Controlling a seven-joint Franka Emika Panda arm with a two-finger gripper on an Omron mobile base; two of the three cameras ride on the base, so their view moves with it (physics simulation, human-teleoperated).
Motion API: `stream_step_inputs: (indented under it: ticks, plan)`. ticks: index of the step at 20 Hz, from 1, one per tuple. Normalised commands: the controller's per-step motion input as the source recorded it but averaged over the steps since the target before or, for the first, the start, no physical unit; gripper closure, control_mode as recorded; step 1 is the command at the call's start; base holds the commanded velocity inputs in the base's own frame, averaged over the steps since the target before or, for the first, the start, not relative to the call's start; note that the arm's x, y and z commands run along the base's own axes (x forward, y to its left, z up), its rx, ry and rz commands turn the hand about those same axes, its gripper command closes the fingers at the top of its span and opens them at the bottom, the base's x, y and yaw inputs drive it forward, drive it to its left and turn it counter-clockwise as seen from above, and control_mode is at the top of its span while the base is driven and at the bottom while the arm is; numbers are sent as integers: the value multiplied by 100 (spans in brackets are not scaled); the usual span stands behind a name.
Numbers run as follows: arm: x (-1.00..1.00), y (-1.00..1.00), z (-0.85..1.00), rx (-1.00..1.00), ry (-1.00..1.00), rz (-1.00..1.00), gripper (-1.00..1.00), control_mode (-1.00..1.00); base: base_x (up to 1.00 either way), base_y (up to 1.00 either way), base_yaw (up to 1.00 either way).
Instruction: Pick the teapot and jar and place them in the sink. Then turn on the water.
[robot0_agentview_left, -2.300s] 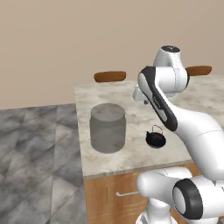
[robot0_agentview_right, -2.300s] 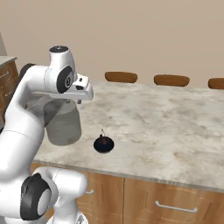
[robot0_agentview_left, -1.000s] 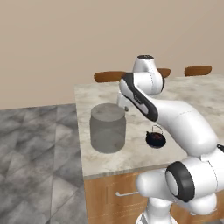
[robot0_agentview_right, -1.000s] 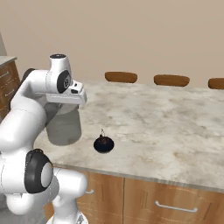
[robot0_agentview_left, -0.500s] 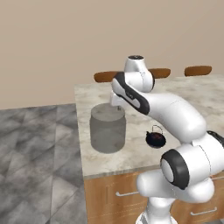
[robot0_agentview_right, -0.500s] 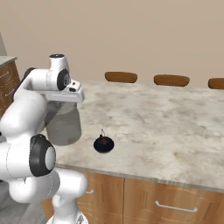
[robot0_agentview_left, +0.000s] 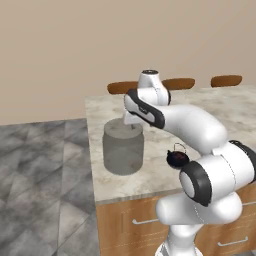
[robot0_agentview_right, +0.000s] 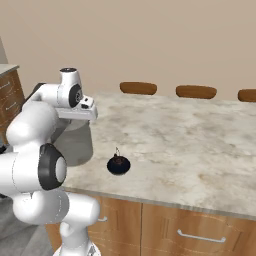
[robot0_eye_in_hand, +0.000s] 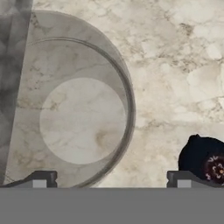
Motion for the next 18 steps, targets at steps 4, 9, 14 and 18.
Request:
stream_step_inputs:
  ticks: [4,9,14,18]
  plan:
    - [25,0,-31,0,0,0,-100,-100,0,0,0]
    - [17,0,-25,0,0,0,-100,-100,0,0,0]
    - [12,0,-19,0,0,0,-100,-100,0,0,0]
    - [9,0,-11,0,0,0,-100,-100,0,0,0]
